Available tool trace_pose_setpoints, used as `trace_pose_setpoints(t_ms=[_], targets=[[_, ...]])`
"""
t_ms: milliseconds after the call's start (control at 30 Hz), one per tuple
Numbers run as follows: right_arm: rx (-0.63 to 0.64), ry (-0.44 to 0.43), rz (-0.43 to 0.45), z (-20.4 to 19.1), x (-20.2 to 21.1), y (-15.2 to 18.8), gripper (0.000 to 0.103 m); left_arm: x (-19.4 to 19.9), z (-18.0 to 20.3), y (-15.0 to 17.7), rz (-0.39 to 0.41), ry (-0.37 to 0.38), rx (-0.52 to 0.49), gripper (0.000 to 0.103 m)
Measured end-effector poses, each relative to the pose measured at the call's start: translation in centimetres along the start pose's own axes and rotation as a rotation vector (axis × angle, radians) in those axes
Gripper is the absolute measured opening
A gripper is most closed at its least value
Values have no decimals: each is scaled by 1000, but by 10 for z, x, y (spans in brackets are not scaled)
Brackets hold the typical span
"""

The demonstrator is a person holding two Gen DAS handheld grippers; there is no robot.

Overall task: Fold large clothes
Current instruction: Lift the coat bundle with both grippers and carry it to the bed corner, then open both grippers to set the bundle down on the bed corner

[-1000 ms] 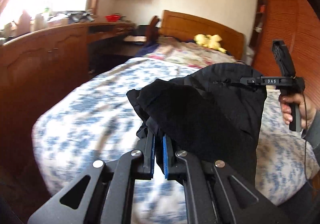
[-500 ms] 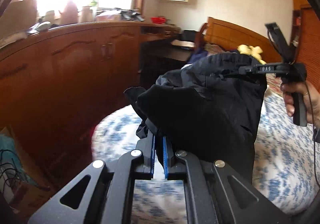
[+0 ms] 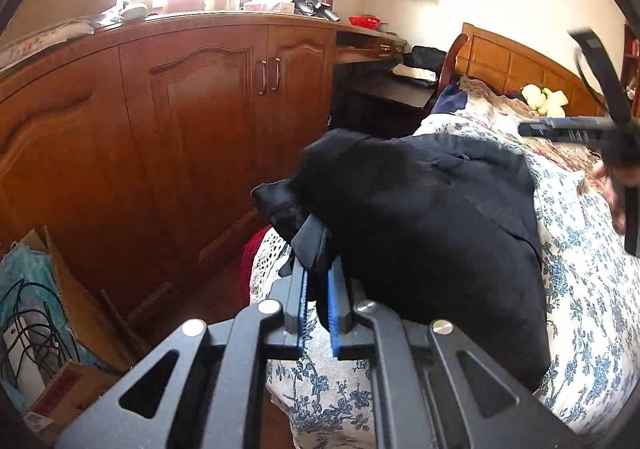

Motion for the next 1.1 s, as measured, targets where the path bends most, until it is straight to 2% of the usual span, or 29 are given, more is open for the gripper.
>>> trace_pose_setpoints(t_ms=[33,67,167,233,333,433,467,567,633,700,1000,1100], targets=[[32,24,24,0,4,7,66,1,-1,0,-2,2,5,10],[67,9,46,-2,9,17,67,3,-3,2,-5,1,8,10],[109,-107,-1,-12,14,45,68,15,-5,6,6,-19,2,14],[104,-176,-15,-22,18,64,68,28,-7,10,21,-24,5,23],[66,-306,-43,-39,20,81,68,42,-12,10,37,-34,6,31],[67,-356,-79,-61,12,95,68,59,-12,8,56,-57,-17,37],[72,-361,-93,-69,9,98,68,63,-14,7,64,-59,-18,38],[126,-299,-144,-88,-13,119,69,75,-16,1,91,-50,-17,45],[102,-311,-126,-86,-18,126,69,83,-15,-2,109,-51,-16,54],[78,-321,-121,-79,-14,126,69,91,-12,-7,123,-46,-24,55],[13,-330,-33,-37,49,122,69,110,35,-27,152,-16,-78,56],[-6,-309,-11,-17,78,125,73,117,56,-34,173,2,-91,56]])
Point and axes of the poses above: each gripper's, at about its wrist camera, not at the fingertips, and x roughly against the way its jaws point, z to its right, y to its underside, the point moved 1 cm from there along -x, roughly the way its jaws point, and after that the axes turned 12 degrees about -x, right-handed, at the moved point
